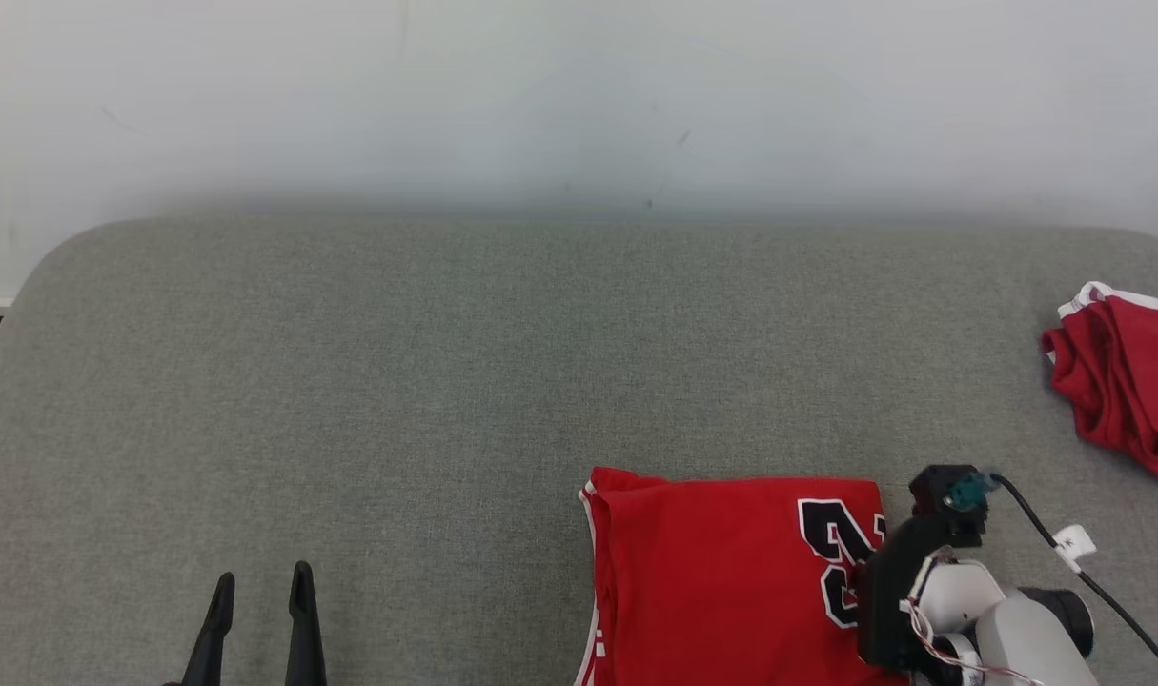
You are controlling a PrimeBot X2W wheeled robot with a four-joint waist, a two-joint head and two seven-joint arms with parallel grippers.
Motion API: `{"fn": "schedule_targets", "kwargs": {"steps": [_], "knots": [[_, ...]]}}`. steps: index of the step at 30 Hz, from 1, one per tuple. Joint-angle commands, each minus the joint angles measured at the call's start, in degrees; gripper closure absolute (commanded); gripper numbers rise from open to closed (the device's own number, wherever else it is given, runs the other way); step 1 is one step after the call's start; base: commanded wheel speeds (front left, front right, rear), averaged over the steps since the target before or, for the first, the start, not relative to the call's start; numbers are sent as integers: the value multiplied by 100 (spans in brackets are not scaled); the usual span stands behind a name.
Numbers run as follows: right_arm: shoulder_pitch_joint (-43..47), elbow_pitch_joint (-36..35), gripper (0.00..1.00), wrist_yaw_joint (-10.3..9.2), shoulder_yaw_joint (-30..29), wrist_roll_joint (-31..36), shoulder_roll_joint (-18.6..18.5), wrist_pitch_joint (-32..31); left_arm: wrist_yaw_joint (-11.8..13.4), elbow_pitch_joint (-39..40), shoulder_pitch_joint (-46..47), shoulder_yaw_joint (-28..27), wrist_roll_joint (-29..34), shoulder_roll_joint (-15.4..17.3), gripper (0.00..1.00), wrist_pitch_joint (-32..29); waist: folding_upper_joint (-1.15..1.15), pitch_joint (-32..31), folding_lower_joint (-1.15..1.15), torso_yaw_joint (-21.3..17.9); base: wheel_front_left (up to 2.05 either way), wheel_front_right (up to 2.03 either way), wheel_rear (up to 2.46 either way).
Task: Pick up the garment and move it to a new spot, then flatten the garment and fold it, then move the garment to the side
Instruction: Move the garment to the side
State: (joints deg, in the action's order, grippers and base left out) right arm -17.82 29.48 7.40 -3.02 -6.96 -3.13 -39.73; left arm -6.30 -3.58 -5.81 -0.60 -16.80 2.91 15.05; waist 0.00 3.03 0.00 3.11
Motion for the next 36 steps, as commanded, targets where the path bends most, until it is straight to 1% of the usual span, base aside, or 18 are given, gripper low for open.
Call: {"fn": "schedule_targets", "kwargs": {"steps": [1, 8, 12, 16, 24, 26, 27, 32, 36], "knots": [[-89, 80, 100, 12, 21, 84, 39, 33, 21, 24, 81, -6, -24, -2, 0, 18, 0, 41, 0, -16, 0, 0, 0], [-959, 7, 100, 12, -223, 846, 19, 155, 37, 227, 296, -3, -47, -1, 0, 18, 0, 461, 0, -50, 0, 0, 0], [-1451, -105, 100, 10, -647, 1316, 2, 123, 27, 338, 411, 13, -36, -3, 0, 18, 0, 703, 0, -97, 0, 0, 0], [-1868, -298, 100, 9, -1145, 1637, -125, 49, 0, 383, 530, 7, 15, -2, 0, 19, 0, 867, 0, -164, 0, 0, 0], [-2194, -1167, 100, 8, -1940, 1856, -543, -123, -35, 377, 646, -28, 109, -2, 0, 18, 0, 1066, 0, -365, 0, 0, 0], [-2251, -1310, 100, 8, -2062, 1926, -574, -172, -56, 378, 707, -40, 155, 1, 0, 18, 0, 1154, 0, -421, 0, 0, 0], [-2251, -1310, 100, 8, -2062, 1926, -574, -172, -56, 378, 707, -40, 155, 1, 0, 18, 0, 1154, 0, -421, 0, 0, 0], [-2621, -1289, 100, 8, -2444, 2020, -667, -132, -86, 391, 875, -18, 270, 11, 0, 18, 0, 1496, 0, -469, 0, 0, 0], [-3034, -1226, 100, 8, -2768, 2203, -847, -15, -116, 393, 1047, 48, 345, 104, 0, 18, 0, 1825, 0, -446, 0, 0, 0]]}}
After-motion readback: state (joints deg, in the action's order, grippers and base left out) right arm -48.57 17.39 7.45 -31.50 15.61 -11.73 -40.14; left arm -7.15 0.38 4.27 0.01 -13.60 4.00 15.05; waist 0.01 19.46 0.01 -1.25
